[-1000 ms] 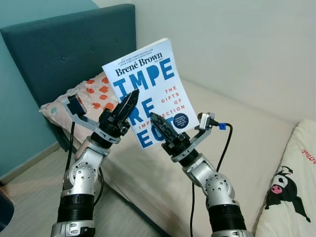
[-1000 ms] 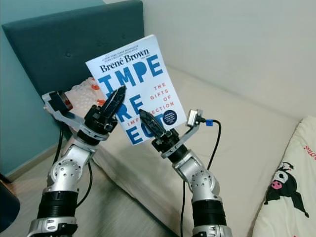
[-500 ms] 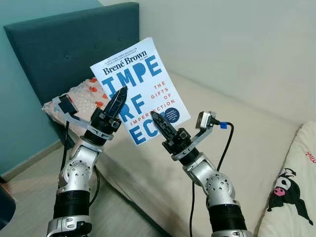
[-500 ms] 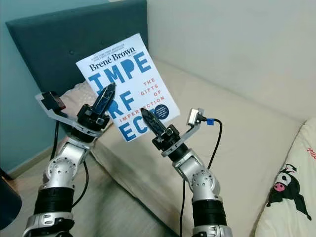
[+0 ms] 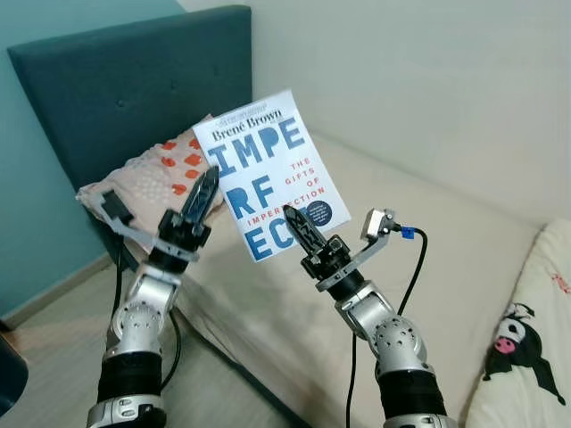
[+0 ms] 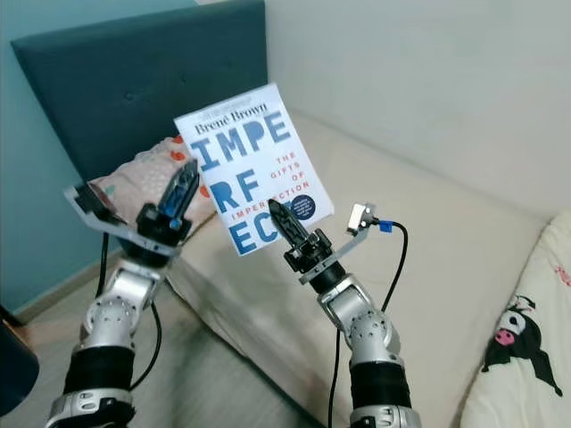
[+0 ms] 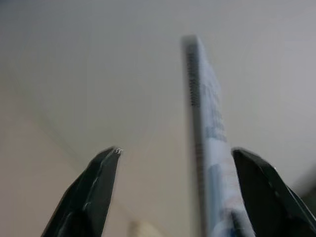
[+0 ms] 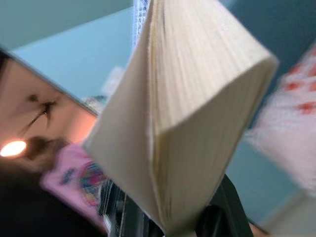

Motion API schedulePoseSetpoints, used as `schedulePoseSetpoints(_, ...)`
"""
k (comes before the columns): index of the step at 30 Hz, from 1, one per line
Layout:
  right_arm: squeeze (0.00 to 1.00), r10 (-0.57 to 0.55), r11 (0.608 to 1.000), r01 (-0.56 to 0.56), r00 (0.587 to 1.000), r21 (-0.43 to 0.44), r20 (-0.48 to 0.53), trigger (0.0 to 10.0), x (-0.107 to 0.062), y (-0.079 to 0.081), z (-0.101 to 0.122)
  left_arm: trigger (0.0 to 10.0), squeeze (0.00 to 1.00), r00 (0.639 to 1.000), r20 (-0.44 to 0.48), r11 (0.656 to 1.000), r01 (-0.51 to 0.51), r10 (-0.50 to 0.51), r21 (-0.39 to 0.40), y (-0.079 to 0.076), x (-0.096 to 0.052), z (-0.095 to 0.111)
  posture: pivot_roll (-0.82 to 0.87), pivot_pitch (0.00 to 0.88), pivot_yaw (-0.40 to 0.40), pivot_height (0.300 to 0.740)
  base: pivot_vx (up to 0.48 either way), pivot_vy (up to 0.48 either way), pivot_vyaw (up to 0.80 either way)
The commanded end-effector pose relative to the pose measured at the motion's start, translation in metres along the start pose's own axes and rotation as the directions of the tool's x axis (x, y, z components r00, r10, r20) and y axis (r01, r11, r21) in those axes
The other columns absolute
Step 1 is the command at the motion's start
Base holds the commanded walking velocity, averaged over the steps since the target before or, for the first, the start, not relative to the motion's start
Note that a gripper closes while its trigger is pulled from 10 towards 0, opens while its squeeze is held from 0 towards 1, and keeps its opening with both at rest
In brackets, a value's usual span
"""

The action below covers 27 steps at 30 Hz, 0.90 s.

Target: Clean up the room

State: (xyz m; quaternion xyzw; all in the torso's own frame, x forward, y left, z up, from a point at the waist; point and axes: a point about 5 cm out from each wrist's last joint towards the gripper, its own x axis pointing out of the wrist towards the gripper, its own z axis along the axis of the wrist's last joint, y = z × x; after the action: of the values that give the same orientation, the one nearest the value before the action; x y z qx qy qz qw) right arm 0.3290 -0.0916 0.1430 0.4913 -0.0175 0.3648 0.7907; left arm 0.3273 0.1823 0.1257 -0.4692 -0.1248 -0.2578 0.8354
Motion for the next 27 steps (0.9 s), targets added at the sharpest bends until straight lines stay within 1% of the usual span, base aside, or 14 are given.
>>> schedulePoseSetpoints(1, 0.0, -0.055, 0.997, 0.055, 0.998, -0.045, 0.016, 0.0, -0.001, -0.006, 0.004, 10.0, 1.0, 0.993, -0.011, 0.992, -0.119, 0.12, 0.031, 0.018, -0.018, 0.0, -0.07, 0.069, -0.035, 0.74, 0.0, 0.0, 0.0)
schedulePoseSetpoints(2, 0.0, -0.187, 0.973, 0.181, 0.982, -0.143, -0.028, 0.0, -0.005, -0.021, 0.002, 10.0, 1.0, 0.949, -0.037, 0.947, -0.31, 0.314, 0.083, 0.041, -0.039, -0.003, -0.07, 0.069, -0.032, 0.74, 0.0, 0.0, 0.0)
schedulePoseSetpoints(3, 0.0, -0.187, 0.973, 0.181, 0.982, -0.143, -0.028, 0.0, -0.005, -0.021, 0.002, 10.0, 1.0, 0.949, -0.037, 0.947, -0.31, 0.314, 0.083, 0.041, -0.039, -0.003, -0.07, 0.069, -0.032, 0.74, 0.0, 0.0, 0.0)
schedulePoseSetpoints(4, 0.0, -0.355, 0.904, 0.321, 0.931, -0.283, -0.078, 0.0, -0.016, -0.04, -0.001, 10.0, 1.0, 0.85, -0.066, 0.847, -0.507, 0.522, 0.162, 0.062, -0.07, -0.006, -0.07, 0.07, -0.033, 0.74, 0.0, 0.0, 0.0)
schedulePoseSetpoints(5, 0.0, -0.355, 0.904, 0.321, 0.931, -0.283, -0.078, 0.0, -0.016, -0.04, -0.001, 10.0, 1.0, 0.85, -0.066, 0.847, -0.507, 0.522, 0.162, 0.062, -0.07, -0.006, -0.07, 0.07, -0.033, 0.74, 0.0, 0.0, 0.0)
schedulePoseSetpoints(6, 0.0, -0.481, 0.818, 0.39, 0.866, -0.424, -0.132, 0.0, -0.029, -0.056, -0.007, 10.0, 1.0, 0.72, -0.077, 0.716, -0.661, 0.69, 0.226, 0.078, -0.104, -0.008, -0.07, 0.071, -0.033, 0.74, 0.0, 0.0, 0.0)
schedulePoseSetpoints(7, 0.0, -0.594, 0.724, 0.43, 0.787, -0.54, -0.168, 3.3, -0.047, -0.071, -0.012, 10.0, 0.0, 0.575, -0.092, 0.573, -0.763, 0.813, 0.3, 0.088, -0.14, -0.011, -0.06, 0.072, -0.039, 0.74, 0.0, 0.0, 0.0)
schedulePoseSetpoints(8, 0.0, -0.594, 0.724, 0.43, 0.787, -0.54, -0.168, 3.3, -0.047, -0.071, -0.012, 10.0, 0.0, 0.575, -0.092, 0.573, -0.763, 0.813, 0.3, 0.088, -0.14, -0.011, -0.06, 0.072, -0.039, 0.74, 0.0, 0.0, 0.0)
schedulePoseSetpoints(9, 0.0, -0.681, 0.643, 0.45, 0.705, -0.619, -0.195, 10.0, -0.063, -0.082, -0.016, 10.0, 0.0, 0.476, -0.101, 0.48, -0.808, 0.874, 0.342, 0.092, -0.166, -0.014, -0.06, 0.073, -0.04, 0.74, 0.0, 0.0, 0.0)
schedulePoseSetpoints(10, 0.0, -0.681, 0.643, 0.45, 0.705, -0.619, -0.195, 10.0, -0.063, -0.082, -0.016, 10.0, 0.0, 0.476, -0.101, 0.48, -0.808, 0.874, 0.342, 0.092, -0.166, -0.014, -0.06, 0.073, -0.04, 0.74, 0.0, 0.0, 0.0)
schedulePoseSetpoints(12, 0.0, -0.817, 0.488, 0.39, 0.52, -0.781, -0.251, 10.0, -0.101, -0.1, -0.032, 10.0, 0.0, 0.277, -0.168, 0.323, -0.848, 0.946, 0.421, 0.091, -0.219, -0.031, -0.06, 0.075, -0.046, 0.74, 0.0, 0.0, 0.8)
schedulePoseSetpoints(13, 0.0, -0.817, 0.488, 0.39, 0.52, -0.781, -0.251, 10.0, -0.101, -0.1, -0.032, 10.0, 0.0, 0.277, -0.168, 0.323, -0.848, 0.946, 0.421, 0.091, -0.219, -0.031, -0.06, 0.075, -0.046, 0.74, 0.0, 0.0, 0.8)
schedulePoseSetpoints(14, 0.0, -0.855, 0.432, 0.351, 0.451, -0.831, -0.254, 10.0, -0.119, -0.105, -0.038, 10.0, 0.0, 0.18, -0.205, 0.26, -0.838, 0.962, 0.481, 0.088, -0.243, -0.043, -0.06, 0.073, -0.047, 0.74, 0.0, 0.0, 0.8)
schedulePoseSetpoints(27, 0.0, -0.873, 0.376, 0.406, 0.457, -0.833, -0.171, 10.0, -0.119, -0.109, -0.033, 10.0, 0.0, 0.093, -0.257, 0.227, -0.798, 0.962, 0.558, 0.082, -0.263, -0.063, -0.07, 0.07, -0.036, 0.74, 0.295, 0.0, 0.12)
